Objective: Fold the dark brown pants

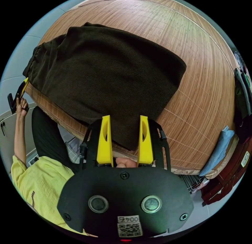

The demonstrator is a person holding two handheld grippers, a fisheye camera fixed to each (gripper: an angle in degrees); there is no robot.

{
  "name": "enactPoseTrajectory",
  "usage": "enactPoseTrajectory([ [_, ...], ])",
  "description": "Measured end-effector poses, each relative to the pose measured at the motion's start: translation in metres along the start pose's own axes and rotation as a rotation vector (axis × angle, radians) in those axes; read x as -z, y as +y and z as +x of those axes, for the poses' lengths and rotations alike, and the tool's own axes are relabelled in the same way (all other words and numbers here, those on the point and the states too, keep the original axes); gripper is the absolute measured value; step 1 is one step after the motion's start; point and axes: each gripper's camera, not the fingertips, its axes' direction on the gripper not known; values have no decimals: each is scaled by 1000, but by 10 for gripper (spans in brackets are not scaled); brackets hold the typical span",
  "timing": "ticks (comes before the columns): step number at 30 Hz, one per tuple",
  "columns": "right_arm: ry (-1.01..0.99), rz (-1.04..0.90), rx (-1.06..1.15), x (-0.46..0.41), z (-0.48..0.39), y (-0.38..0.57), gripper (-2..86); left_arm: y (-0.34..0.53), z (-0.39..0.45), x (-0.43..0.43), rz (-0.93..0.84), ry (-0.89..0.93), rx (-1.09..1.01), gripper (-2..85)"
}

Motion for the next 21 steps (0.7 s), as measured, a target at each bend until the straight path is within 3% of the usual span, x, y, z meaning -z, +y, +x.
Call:
enactPoseTrajectory([
  [21, 14, 23, -25, 8, -9, 32, 159, -4, 12, -14, -1, -13, 76, 26],
])
